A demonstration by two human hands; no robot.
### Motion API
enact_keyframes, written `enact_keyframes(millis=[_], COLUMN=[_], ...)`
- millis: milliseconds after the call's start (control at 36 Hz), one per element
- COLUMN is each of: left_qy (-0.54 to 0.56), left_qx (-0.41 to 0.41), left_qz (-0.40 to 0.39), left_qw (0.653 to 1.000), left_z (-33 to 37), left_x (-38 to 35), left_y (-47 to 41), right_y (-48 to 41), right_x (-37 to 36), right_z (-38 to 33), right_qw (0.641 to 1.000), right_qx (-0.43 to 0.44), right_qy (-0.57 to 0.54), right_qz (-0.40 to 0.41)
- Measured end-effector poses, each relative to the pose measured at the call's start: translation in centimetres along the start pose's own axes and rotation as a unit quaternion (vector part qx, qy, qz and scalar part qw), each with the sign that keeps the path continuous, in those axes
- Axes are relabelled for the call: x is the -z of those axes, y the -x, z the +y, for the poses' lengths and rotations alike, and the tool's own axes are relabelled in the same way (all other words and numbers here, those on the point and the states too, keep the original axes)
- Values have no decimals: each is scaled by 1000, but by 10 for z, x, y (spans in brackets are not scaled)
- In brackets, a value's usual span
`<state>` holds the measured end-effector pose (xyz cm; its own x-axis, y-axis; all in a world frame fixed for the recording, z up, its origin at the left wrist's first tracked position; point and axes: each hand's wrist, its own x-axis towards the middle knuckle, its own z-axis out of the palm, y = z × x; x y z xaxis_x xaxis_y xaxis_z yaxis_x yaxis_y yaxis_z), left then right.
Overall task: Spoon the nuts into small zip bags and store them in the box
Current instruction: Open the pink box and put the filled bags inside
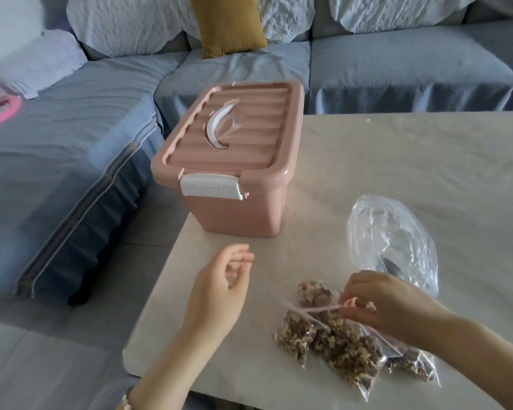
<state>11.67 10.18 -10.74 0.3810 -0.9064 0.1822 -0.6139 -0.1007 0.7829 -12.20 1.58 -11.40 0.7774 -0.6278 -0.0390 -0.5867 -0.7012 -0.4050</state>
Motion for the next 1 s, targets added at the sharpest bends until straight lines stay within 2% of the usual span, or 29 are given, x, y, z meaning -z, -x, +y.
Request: enact_keyframes(millis=[56,111,167,250,389,556,667,806,889,944,1000], left_qy=[56,109,139,128,173,303,330,231,222,220,208], left_qx=[83,171,230,285,315,304,311,297,279,278,271], left_qz=[101,144,131,101,108,122,126,130,95,72,57], left_qw=[990,969,954,945,927,895,882,917,929,932,938], left_z=[11,20,26,38,53,44,47,38,25,10,2], left_x=[18,34,47,58,47,44,49,58,72,82,92], left_y=[-20,-46,-72,-100,-105,-109,-112,-104,-96,-94,-93], right_y=[-8,-24,-50,-104,-174,-177,-154,-107,-82,-71,-69], right_x=[20,45,63,80,92,81,75,69,66,69,83], right_z=[-7,-18,-27,-33,-44,-43,-58,-91,-106,-105,-93], right_qw=[999,994,980,941,880,837,843,834,839,876,935], right_qx=[-41,-85,-137,-227,-274,-271,-248,-206,-189,-208,-221], right_qy=[-11,-57,-96,-188,-349,-437,-441,-487,-499,-426,-242], right_qz=[-20,39,109,166,170,185,183,156,105,91,134])
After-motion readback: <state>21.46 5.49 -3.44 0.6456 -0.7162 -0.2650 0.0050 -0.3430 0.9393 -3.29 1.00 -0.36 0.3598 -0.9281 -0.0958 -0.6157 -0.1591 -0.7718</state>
